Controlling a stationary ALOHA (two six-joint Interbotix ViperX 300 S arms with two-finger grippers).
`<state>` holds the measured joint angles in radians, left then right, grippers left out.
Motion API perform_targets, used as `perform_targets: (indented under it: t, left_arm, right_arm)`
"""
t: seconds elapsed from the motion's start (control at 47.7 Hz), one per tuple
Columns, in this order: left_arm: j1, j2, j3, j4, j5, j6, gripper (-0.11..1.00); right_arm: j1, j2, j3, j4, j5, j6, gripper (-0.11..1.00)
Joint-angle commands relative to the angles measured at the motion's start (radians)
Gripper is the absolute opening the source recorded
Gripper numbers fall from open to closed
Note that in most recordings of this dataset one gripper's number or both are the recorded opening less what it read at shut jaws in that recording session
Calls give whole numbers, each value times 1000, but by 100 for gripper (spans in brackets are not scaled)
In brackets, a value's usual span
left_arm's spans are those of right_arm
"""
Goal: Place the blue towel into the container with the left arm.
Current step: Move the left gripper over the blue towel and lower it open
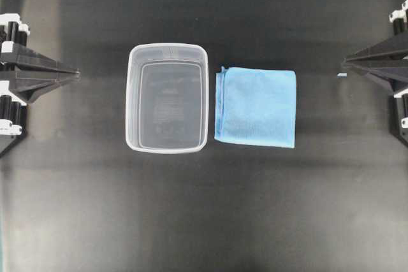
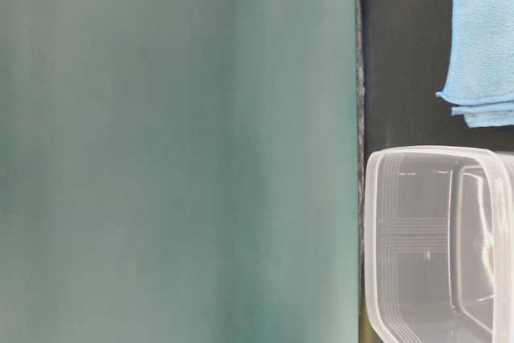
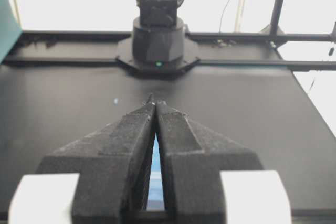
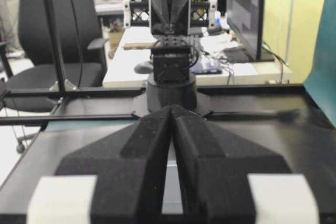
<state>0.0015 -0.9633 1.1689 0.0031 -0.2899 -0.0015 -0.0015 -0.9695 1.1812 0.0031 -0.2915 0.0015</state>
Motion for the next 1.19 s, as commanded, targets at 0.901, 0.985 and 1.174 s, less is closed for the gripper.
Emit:
perform_targets:
  t: [0.901,0.985,1.174]
  left_arm:
    - [37,577,-735,41,788,12,1]
    - [46,653,-804,41,842,14,1]
    - [61,822,-953,43,927,17,28]
  right_arm:
    - [-37,-48,-2,9,216,89,80]
    - [-37,-67,-2,8,229,86,81]
    - [-38,-138,18,9,249,89,78]
